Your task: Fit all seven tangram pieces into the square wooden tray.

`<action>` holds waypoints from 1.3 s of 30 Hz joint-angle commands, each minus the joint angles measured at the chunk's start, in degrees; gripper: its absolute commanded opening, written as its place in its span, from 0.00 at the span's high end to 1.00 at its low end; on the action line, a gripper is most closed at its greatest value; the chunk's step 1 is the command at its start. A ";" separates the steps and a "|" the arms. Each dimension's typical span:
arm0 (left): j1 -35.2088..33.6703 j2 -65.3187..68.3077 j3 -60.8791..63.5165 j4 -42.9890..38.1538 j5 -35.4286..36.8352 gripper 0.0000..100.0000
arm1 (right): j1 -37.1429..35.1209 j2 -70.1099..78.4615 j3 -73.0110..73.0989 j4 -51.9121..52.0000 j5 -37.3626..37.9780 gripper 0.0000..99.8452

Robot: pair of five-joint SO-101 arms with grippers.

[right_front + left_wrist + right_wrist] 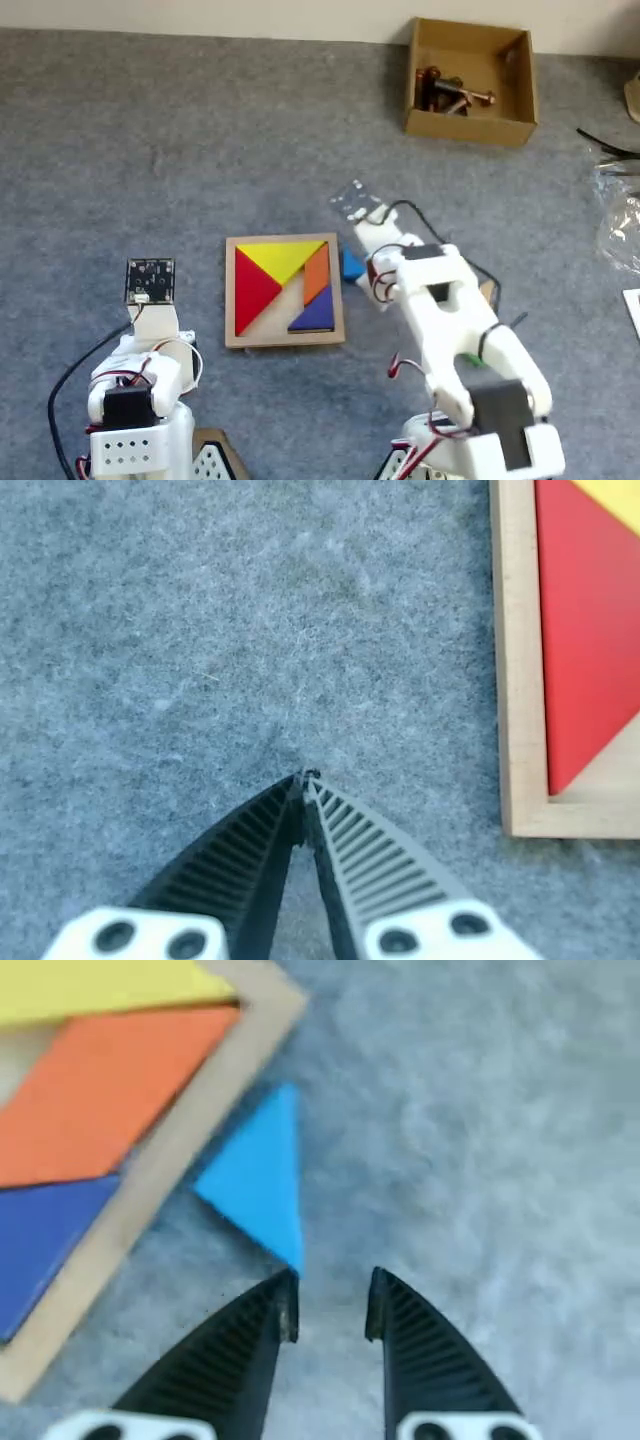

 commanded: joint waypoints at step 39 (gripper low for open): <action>-0.48 0.40 1.19 0.44 0.09 1.00 | -11.47 12.09 -22.02 12.00 -8.44 0.80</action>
